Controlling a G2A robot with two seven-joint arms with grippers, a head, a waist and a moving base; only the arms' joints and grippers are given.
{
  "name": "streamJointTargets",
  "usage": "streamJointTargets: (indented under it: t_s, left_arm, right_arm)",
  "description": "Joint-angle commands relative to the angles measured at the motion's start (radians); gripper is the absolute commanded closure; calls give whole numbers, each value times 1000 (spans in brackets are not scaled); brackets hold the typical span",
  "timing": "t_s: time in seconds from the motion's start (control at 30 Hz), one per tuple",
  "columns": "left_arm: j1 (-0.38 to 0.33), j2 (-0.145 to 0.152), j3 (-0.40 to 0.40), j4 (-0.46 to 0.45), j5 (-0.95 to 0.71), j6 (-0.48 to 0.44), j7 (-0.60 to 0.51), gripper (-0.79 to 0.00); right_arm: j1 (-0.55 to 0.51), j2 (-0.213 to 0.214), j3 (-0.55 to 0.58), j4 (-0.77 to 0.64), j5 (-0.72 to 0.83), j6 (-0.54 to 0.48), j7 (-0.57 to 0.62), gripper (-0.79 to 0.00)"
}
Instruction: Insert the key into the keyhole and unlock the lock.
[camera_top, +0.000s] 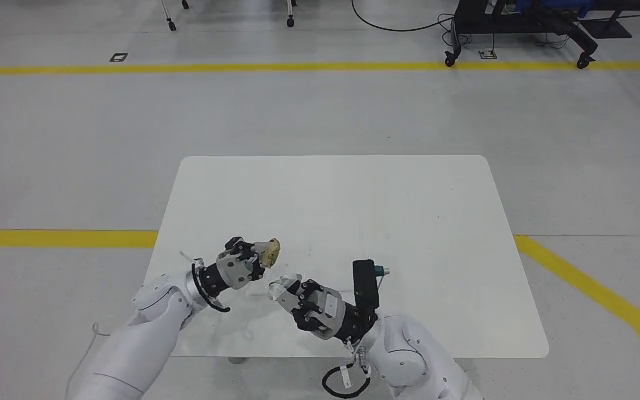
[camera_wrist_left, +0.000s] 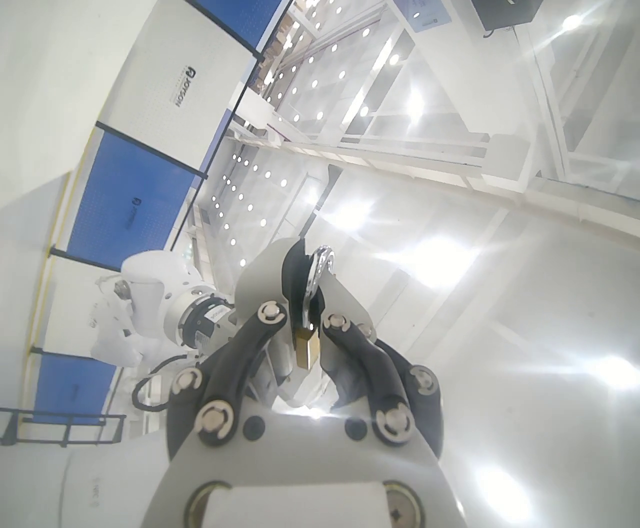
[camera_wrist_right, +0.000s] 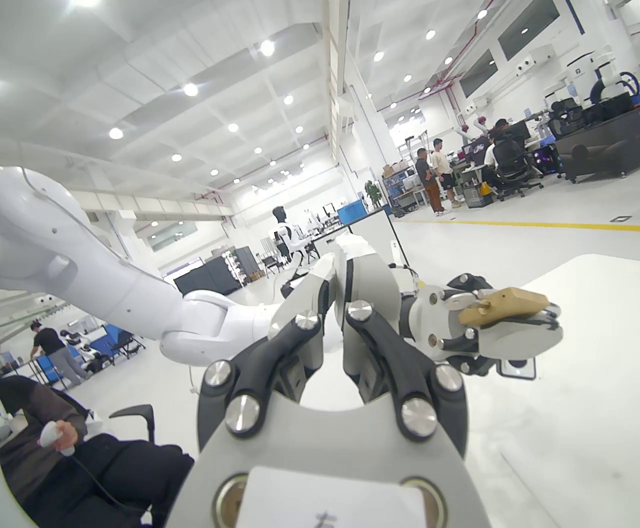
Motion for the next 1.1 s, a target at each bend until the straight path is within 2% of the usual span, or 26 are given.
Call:
streamJointTargets:
  t_s: [0.0,0.1,0.23,0.37,0.47,1.07]
  left_arm:
    - [12,0,-8,-14,37,-58,22,0]
    - [30,1,-19,-38,54,-84,25,0]
    - [49,2,-33,-66,71,-101,25,0]
    - [59,2,-45,-81,77,-103,20,0]
    - [66,1,-50,-90,82,-103,19,0]
    - [95,-5,-66,-127,112,-103,10,0]
  right_arm:
    - [0,0,-1,1,11,0,-1,0]
    - [-5,-1,-11,2,36,-4,8,0]
    - [16,2,-24,42,210,-46,82,0]
    - [45,6,-28,77,358,-19,187,0]
    - [59,8,-26,86,414,13,240,0]
    - [110,0,-44,145,490,83,294,0]
